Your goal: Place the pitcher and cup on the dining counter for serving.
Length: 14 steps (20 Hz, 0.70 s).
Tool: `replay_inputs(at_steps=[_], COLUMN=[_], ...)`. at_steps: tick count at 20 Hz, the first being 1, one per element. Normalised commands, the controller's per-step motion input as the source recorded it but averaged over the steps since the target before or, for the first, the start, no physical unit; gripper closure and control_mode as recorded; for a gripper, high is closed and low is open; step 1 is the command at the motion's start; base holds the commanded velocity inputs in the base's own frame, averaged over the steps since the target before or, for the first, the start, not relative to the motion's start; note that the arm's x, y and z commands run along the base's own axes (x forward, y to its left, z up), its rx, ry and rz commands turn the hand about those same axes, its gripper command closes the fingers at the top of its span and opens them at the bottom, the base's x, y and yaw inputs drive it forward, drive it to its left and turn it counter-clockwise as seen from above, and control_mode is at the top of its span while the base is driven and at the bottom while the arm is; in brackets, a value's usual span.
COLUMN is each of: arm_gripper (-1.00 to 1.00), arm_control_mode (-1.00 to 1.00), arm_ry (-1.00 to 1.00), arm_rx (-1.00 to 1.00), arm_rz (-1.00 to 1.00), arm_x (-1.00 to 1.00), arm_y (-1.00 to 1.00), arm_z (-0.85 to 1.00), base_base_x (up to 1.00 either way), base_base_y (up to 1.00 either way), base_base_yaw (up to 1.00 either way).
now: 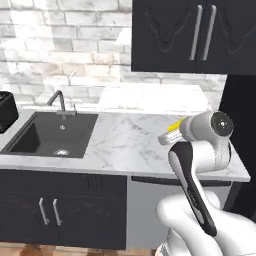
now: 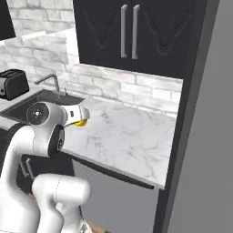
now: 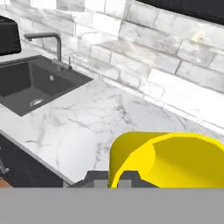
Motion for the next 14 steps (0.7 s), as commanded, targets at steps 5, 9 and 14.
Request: replay_inputs(at_steps=[5,9,14], arm_gripper=[1.00,1.00,1.00], arm_control_mode=[1.00,1.00,1.00], arm_ry=[0.00,0.00,0.00], arm_rx=[0.00,0.00,0.00], arm_rz=[0.00,0.00,0.00], arm_x=[0.00,0.00,0.00], arm_y=[0.00,0.00,0.00], arm_z=[0.00,0.00,0.00], base_base_x=[-0.40,-0.14,-0.05], base_base_y=[0.00,0.04,0.11], base_base_yaw=[0.97,1.00,1.00])
